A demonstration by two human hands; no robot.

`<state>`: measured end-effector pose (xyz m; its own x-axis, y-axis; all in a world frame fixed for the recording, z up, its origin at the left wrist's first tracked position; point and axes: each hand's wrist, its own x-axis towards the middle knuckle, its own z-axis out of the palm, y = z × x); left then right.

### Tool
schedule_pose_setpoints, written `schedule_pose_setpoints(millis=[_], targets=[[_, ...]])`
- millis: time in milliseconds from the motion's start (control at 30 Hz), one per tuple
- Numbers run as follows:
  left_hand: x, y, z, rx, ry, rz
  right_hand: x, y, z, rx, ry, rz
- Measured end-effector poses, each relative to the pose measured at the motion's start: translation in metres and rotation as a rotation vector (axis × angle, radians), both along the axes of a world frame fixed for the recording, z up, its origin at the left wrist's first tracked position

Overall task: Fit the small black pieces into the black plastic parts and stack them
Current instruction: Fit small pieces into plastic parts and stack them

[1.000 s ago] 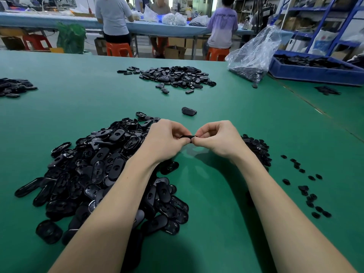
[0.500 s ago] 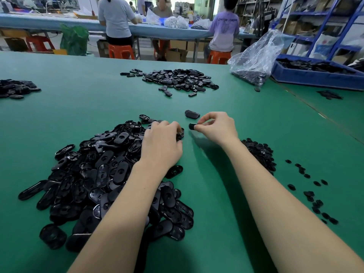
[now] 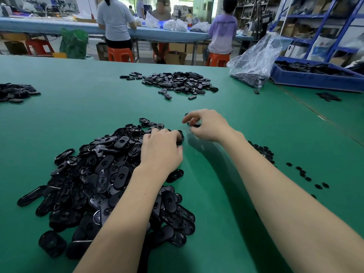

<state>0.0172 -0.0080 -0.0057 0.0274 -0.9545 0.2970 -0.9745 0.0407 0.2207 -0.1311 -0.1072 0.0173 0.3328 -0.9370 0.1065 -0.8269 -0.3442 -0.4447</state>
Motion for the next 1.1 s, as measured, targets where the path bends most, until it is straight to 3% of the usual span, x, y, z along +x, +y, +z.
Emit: schedule_pose_setpoints(millis=[100,200,367,667,967,1100], targets=[[-0.001,0.000,0.000,0.005,-0.027,0.011,0.003,0.009,0.001,-0.009,0.174,0.172],[-0.001,0.001,0.000,0.006,-0.018,0.030,0.004,0.014,0.002,-0.046,0.231,0.188],[-0.002,0.001,0.000,-0.010,-0.010,0.039,-0.005,0.021,-0.005,-0.154,0.229,0.152],[-0.004,0.002,-0.001,-0.023,-0.007,0.022,-0.016,0.039,-0.014,-0.172,0.107,0.123],[-0.018,0.004,0.005,-0.147,0.057,-0.153,-0.035,0.063,-0.023,0.069,-0.409,-0.025],[-0.018,0.004,0.007,-0.129,0.051,-0.213,-0.044,0.068,-0.019,0.154,-0.486,-0.046]])
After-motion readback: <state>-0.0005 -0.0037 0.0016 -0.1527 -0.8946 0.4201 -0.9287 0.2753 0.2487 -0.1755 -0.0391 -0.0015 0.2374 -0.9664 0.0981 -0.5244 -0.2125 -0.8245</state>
